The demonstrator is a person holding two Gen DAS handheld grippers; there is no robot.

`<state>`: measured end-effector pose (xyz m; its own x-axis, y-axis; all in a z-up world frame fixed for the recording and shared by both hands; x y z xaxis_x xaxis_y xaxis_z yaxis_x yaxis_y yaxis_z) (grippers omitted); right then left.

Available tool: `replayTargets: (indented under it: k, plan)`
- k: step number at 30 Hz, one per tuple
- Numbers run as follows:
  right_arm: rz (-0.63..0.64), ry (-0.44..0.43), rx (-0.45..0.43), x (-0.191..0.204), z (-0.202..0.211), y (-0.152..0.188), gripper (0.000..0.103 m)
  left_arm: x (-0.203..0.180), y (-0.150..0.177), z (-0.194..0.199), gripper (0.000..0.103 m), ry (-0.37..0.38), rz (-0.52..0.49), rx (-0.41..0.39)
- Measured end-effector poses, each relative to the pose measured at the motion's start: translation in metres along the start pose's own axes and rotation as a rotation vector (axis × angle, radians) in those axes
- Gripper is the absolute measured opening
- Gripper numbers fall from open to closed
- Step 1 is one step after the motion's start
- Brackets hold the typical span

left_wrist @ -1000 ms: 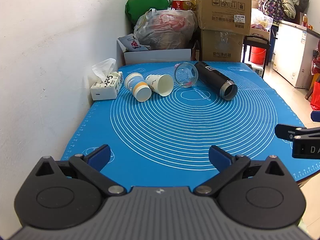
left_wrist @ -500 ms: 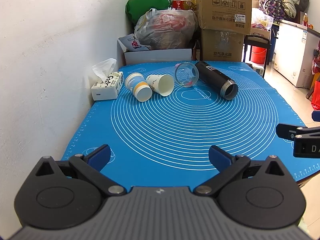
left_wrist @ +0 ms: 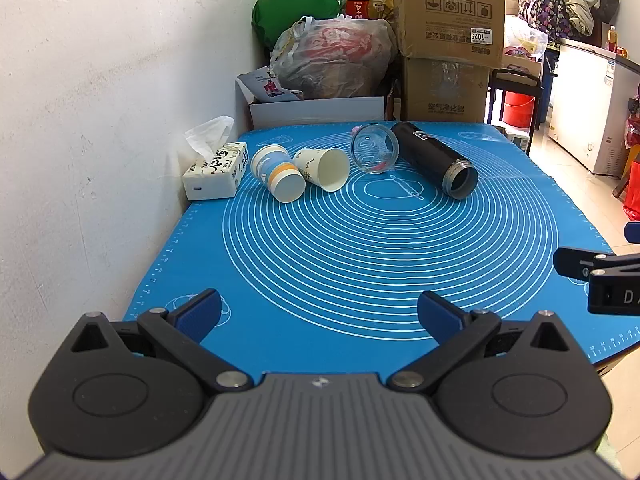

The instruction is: Flip cup upside down

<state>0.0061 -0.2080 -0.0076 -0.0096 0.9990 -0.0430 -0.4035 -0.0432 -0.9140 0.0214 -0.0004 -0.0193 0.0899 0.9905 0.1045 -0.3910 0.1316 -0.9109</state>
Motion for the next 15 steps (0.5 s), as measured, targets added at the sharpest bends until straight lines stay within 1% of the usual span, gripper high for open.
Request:
replayTargets:
  k: [10, 15]
  plan:
    - [-0.005, 0.006, 0.004, -0.003, -0.004, 0.004, 0.103, 0.001, 0.001, -0.001, 0.103, -0.002, 0.001, 0.000]
    - [-0.007, -0.002, -0.011, -0.006, -0.009, 0.004, 0.103, 0.007, 0.006, -0.013, 0.103, -0.017, 0.018, 0.012]
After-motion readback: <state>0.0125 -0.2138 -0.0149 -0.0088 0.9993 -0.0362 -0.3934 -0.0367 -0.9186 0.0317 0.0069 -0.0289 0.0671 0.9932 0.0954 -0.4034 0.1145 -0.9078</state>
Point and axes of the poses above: each gripper's, at about its wrist camera, not at the fingertips, and z roughly against the way its jaws point, x to its left, y to its underside, the point moved 3 cm from there along -z, roughly the way its jaws point, and after that the axes turned 13 degrees about -x, right-handed, at the moved point
